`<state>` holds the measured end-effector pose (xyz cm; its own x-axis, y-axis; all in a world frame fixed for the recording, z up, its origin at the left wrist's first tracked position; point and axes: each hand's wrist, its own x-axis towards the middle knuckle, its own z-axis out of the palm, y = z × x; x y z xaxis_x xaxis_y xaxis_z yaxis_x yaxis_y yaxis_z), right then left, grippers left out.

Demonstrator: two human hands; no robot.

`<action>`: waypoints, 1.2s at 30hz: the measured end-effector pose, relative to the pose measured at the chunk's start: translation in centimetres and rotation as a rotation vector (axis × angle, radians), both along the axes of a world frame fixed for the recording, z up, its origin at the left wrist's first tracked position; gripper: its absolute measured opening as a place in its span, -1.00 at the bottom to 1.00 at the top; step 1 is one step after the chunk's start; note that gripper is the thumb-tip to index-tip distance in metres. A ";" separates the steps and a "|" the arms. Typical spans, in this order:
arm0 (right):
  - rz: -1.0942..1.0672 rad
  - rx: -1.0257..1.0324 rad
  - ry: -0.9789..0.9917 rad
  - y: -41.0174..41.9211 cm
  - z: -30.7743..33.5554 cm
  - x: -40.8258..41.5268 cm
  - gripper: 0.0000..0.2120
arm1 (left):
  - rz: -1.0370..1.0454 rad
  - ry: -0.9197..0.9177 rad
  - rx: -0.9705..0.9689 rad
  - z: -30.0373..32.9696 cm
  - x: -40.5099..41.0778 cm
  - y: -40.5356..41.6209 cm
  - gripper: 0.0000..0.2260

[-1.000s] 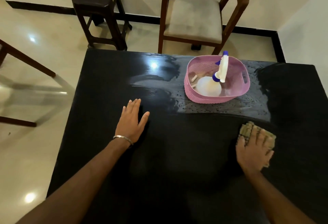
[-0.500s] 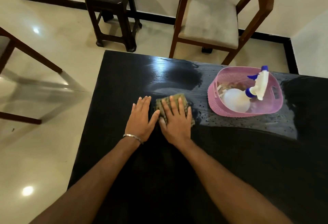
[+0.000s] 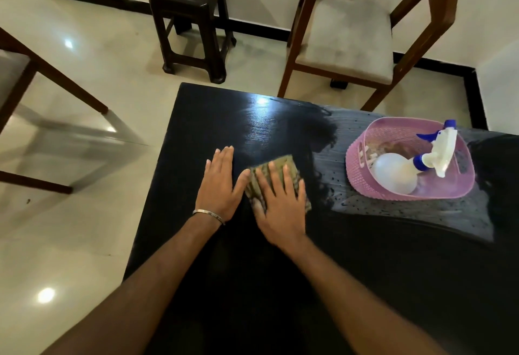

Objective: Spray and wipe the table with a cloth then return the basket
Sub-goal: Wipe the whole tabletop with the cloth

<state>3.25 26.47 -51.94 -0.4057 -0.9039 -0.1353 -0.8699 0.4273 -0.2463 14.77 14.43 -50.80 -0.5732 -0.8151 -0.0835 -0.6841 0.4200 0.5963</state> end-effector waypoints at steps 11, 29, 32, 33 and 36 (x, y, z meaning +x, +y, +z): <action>0.010 0.091 0.039 -5.3 -0.4 -3.8 -0.37 | -0.043 -0.016 -0.014 -0.6 -0.6 0.5 -0.33; 0.018 0.091 -0.026 5.2 0.4 -5.9 -0.35 | -0.084 -0.059 -0.022 0.5 -2.9 5.4 -0.38; -0.043 0.115 -0.011 10.1 0.3 -8.7 -0.35 | -0.086 -0.060 -0.011 0.9 -4.7 7.8 -0.39; -0.053 0.121 -0.002 11.8 0.3 -9.9 -0.35 | -0.082 -0.058 -0.009 1.1 -5.3 8.6 -0.40; -0.049 0.126 0.014 16.9 0.3 -13.0 -0.35 | -0.076 -0.045 0.000 1.7 -7.2 11.3 -0.41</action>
<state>-9.75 43.33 -51.67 -0.4519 -0.8591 -0.2404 -0.8501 0.4964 -0.1758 7.59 25.78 -49.12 -0.6291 -0.7693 -0.1109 -0.6765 0.4717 0.5655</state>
